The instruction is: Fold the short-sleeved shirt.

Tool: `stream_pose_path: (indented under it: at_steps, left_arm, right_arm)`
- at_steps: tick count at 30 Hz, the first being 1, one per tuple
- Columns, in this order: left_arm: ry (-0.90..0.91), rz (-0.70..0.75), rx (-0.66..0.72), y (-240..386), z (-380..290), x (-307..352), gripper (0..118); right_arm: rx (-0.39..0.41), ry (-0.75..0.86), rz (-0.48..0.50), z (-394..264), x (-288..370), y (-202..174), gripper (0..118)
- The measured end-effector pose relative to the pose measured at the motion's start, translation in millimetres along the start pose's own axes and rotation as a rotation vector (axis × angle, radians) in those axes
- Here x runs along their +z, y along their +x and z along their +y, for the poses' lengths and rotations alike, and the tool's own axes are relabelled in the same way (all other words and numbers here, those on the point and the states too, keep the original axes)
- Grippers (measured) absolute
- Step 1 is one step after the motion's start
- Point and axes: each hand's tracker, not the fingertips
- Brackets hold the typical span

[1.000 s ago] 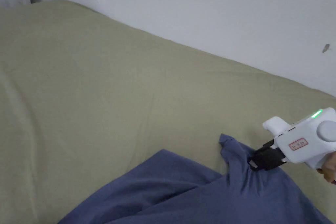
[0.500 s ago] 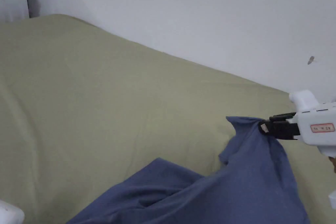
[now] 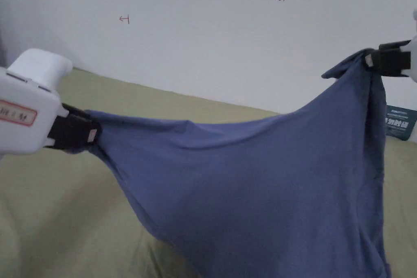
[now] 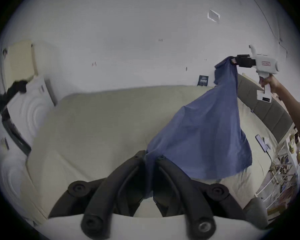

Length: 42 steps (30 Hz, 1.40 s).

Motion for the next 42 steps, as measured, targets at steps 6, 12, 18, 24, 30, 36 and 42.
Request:
stream_pose_path:
  at_steps: [6,12,18,24,30,36,42]
  left_arm:
    - [0.067,0.050,-0.043,-14.8,98.6,-14.6,8]
    - [0.125,0.112,-0.079,-21.6,177.9,-24.5,8]
    - [0.208,0.183,-0.076,-37.5,235.2,-26.2,8]
    - [0.319,0.236,-0.077,-47.1,266.6,-3.1,8]
    - [0.358,0.182,-0.007,-49.2,258.0,9.7,8]
    - [0.299,0.104,-0.012,-44.5,186.0,-10.3,8]
    - [0.155,0.053,0.058,-50.8,82.6,-25.7,8]
  right_arm:
    - [-0.009,0.098,-0.116,65.5,10.2,27.5,3]
    - [-0.029,0.184,-0.203,114.1,1.1,40.6,3]
    - [-0.059,0.258,-0.273,155.5,7.7,47.5,3]
    - [-0.139,0.395,-0.249,199.6,33.7,47.5,3]
    - [-0.120,0.367,-0.219,196.9,48.8,32.9,3]
    - [-0.174,0.272,-0.142,116.5,54.0,2.8,3]
    - [-0.211,0.089,-0.091,23.9,69.5,-31.1,3]
